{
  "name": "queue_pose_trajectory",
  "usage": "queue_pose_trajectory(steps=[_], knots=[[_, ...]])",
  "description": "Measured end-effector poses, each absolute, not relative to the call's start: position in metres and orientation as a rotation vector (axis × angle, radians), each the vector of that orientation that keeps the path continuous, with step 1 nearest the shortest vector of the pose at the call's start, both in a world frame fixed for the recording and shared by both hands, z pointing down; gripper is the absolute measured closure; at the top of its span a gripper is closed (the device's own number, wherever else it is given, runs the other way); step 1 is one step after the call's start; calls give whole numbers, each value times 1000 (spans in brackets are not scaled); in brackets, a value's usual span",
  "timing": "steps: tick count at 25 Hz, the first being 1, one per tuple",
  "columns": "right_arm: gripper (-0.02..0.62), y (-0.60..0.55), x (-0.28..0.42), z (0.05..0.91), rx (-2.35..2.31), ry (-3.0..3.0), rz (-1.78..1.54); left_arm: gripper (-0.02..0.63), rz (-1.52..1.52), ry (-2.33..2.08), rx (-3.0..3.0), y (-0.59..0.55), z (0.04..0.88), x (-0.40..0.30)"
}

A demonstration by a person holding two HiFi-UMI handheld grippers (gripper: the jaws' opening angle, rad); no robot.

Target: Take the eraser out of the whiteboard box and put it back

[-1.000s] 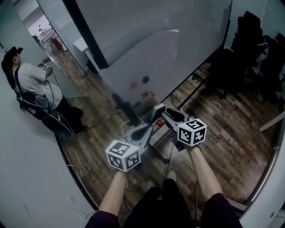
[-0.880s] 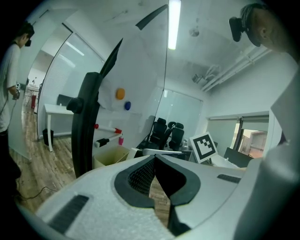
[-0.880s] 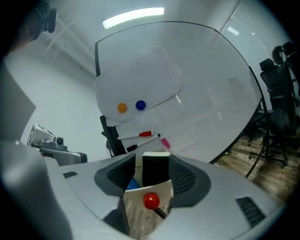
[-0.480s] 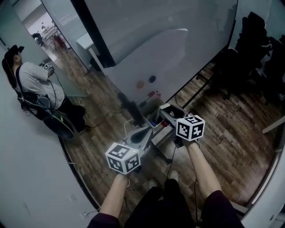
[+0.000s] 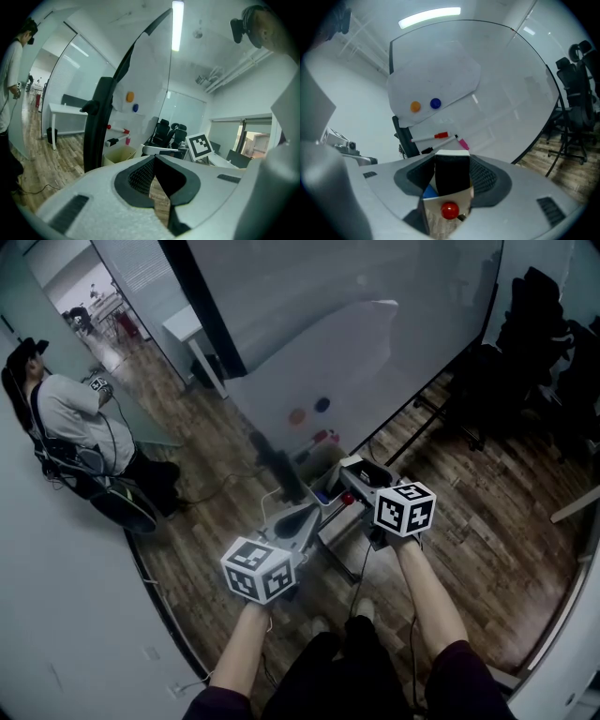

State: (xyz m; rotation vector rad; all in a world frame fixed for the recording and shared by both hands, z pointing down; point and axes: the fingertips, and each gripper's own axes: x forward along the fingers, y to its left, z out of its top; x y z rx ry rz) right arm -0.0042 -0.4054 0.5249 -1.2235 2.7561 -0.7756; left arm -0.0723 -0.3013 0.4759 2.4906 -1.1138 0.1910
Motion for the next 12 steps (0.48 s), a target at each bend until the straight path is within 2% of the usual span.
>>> queue_pose_trajectory(steps=[12], knots=[[373,-387,16,454,-1200,2696,-645,601,128,-1114,2513,-294,443,-63]])
